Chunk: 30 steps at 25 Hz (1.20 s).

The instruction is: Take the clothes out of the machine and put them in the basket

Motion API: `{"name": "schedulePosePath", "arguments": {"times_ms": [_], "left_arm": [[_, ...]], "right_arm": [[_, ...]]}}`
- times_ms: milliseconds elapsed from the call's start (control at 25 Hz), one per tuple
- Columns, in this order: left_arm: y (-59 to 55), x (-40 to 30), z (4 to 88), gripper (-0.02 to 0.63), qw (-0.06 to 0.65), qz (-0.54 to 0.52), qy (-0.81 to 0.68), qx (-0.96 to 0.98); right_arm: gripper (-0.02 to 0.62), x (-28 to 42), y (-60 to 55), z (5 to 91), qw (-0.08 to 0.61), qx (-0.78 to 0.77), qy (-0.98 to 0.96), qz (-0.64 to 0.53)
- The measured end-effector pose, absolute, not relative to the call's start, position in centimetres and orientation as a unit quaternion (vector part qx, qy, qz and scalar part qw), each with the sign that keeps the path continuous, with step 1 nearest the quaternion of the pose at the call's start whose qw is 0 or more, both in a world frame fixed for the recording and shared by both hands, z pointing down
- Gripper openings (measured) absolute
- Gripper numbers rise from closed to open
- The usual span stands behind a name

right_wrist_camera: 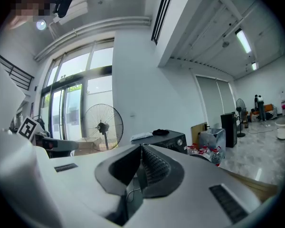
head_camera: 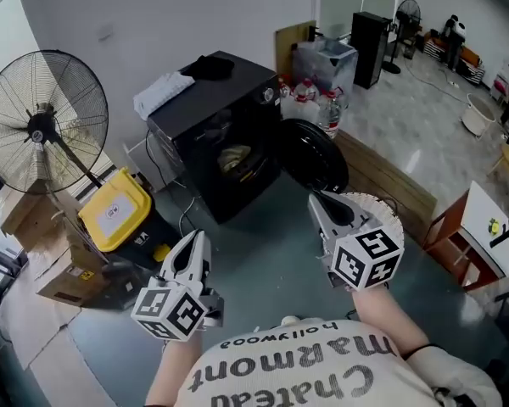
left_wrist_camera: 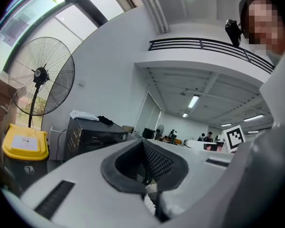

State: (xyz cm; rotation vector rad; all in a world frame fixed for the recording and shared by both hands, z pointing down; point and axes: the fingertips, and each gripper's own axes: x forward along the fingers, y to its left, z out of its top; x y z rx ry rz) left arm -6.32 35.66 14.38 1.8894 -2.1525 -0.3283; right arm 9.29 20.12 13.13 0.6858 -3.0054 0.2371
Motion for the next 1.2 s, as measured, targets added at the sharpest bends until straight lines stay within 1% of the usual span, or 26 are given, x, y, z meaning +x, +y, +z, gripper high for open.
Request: {"name": "schedulePosePath", "arguments": {"times_ms": [280,520,880,1000,1200], "left_arm": [[31.0,-5.0,16.0,0.009,0.139,-0.111,-0.757,0.629],[28.4,-5.3,17.3,0.009,0.156,-0.098,-0.758,0.625],[23.1,-9.7,19.6,0.009,0.182,-0.104,-0.755,0.622],[20.8,-11.9,20.2,0.009,0.191,-0.101,-0.75,0.625],[16.8,-16.7,19.8,0.009,0.187,-0.106,-0.749,0.627]], "right_arm": [[0.035,10.2,15.1,15.5,0.039,0.203,-0.974,0.095],[0.035,9.9,12.1,18.5,0.054,0.205,-0.968,0.137],[0.035,5.5,7.8,21.3,0.089,0.199,-0.964,0.15],[0.035,3.2,5.9,21.8,0.097,0.201,-0.962,0.156],[0.035,-1.7,2.6,21.9,0.104,0.197,-0.963,0.155]]}}
